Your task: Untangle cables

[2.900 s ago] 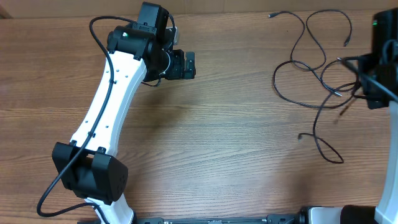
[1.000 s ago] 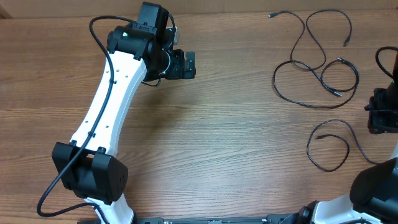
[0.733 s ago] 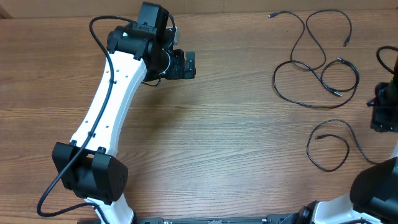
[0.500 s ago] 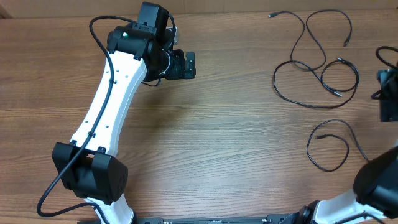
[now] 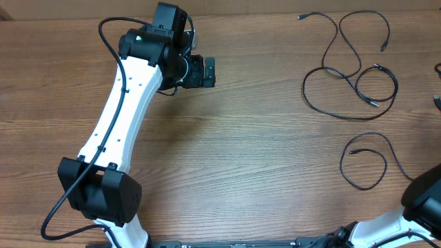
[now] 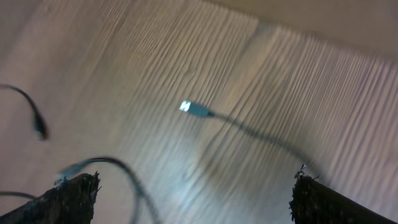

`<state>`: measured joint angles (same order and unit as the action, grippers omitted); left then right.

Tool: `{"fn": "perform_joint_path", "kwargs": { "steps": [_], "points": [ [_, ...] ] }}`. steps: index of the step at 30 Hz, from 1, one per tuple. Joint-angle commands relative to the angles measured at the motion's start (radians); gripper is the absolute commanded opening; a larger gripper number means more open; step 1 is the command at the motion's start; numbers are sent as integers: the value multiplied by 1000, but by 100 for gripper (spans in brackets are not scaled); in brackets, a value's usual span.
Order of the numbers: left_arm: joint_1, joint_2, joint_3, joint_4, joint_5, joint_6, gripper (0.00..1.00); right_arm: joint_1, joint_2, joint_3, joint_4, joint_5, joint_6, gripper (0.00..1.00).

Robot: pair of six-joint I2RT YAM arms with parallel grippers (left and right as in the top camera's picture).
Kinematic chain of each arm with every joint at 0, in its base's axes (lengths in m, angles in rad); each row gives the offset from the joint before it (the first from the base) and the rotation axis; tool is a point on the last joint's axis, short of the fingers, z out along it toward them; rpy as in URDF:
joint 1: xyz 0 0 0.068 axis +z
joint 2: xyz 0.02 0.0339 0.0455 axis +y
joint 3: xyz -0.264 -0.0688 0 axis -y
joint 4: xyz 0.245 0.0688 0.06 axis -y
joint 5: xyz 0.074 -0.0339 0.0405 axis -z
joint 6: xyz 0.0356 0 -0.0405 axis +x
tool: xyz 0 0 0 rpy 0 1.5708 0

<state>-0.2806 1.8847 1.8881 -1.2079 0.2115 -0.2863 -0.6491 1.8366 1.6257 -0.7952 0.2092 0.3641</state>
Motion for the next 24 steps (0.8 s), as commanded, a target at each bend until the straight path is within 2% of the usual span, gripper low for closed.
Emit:
{"fn": "perform_joint_path", "kwargs": {
  "steps": [1, 4, 8, 11, 14, 18, 24],
  "points": [
    [0, -8, 18, -1, -10, -6, 99, -25, 60, 3, 17, 27, -347, 100],
    [0, -8, 18, -14, -10, -6, 100, -58, 106, 3, 16, 26, -451, 100],
    [0, -8, 18, -21, -13, -6, 100, -111, 158, 3, 11, 26, -471, 100],
    [0, -8, 18, -18, -13, -6, 100, -164, 191, 3, 4, 16, -492, 93],
    [0, -8, 18, -16, -13, -6, 100, -212, 221, 3, -9, -80, -561, 91],
    [0, -8, 18, -8, -13, -6, 100, -263, 258, 3, -18, -257, -583, 94],
    [0, -8, 18, -7, -13, -6, 99, -296, 315, -2, -25, -293, -583, 90]
  ]
}}
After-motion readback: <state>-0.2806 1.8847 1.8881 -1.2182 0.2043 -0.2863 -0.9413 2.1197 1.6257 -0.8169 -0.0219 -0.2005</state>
